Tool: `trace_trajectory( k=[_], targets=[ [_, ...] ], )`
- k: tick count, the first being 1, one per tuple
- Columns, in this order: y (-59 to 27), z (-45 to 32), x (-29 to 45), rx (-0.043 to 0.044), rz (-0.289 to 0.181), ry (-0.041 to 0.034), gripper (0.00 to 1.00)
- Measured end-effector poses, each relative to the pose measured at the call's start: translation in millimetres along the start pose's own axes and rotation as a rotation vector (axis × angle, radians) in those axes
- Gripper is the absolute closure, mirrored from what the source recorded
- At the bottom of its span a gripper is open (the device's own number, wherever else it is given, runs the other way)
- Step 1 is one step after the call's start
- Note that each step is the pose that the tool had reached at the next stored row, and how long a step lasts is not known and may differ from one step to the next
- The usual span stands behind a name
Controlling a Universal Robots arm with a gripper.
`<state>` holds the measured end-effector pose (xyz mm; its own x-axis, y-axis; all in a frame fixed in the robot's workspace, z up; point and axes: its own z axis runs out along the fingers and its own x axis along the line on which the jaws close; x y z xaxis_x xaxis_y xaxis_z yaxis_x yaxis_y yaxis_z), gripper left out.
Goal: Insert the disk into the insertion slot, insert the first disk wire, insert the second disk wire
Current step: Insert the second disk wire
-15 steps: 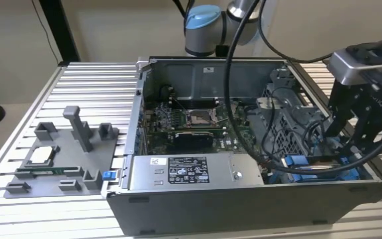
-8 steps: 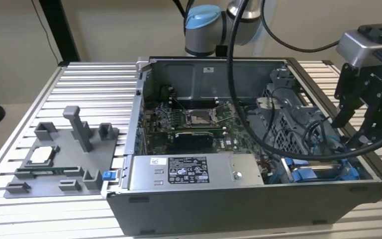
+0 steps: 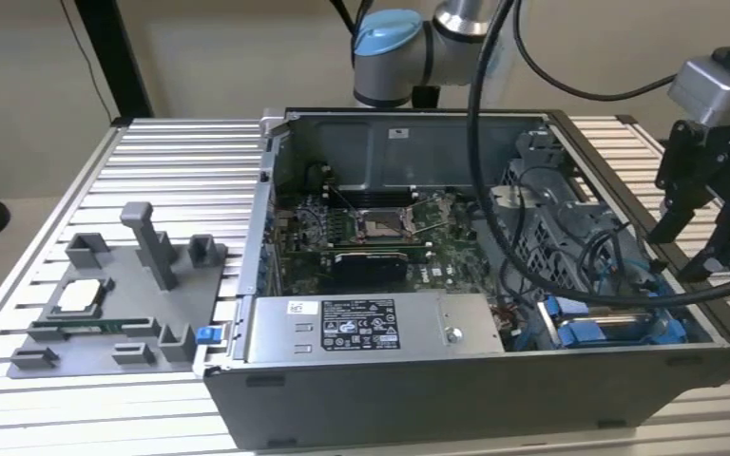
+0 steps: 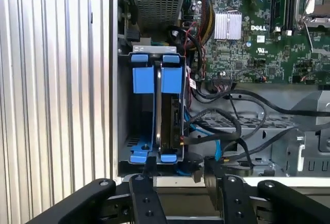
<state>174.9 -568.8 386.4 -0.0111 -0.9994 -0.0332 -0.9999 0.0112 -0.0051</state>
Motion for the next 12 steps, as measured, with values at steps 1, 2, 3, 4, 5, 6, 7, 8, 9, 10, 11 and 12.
trace_trajectory(
  k=[1,2,3,4,5,6,7,8,9,10,11,12],
  targets=[
    [-3.9,0.4,-0.1,-0.0039,0.000,0.0000,0.00],
    [-8.0,0.8,-0.1,-0.0086,0.000,0.0001,0.00],
    [-12.1,1.3,-0.1,-0.0143,0.001,0.0009,0.00],
    [-14.8,1.5,-0.1,-0.0225,0.001,0.0033,0.00],
    [-16.5,1.5,-0.2,-0.0393,0.001,0.0074,0.00],
    [-18.0,1.6,-0.2,-0.0566,0.002,0.0109,0.00],
    [-19.9,1.6,-0.2,-0.0752,0.002,0.0129,0.00],
    [-23.0,2.0,-0.2,-0.0877,0.003,0.0133,0.00],
    [-27.2,2.7,-0.2,-0.0935,0.003,0.0133,0.00],
    [-31.4,3.5,-0.2,-0.0974,0.003,0.0134,0.00],
    [-34.6,4.4,-0.4,-0.1012,0.003,0.0135,0.00],
    [-35.8,5.4,-0.9,-0.1059,0.004,0.0132,0.00]
  ],
)
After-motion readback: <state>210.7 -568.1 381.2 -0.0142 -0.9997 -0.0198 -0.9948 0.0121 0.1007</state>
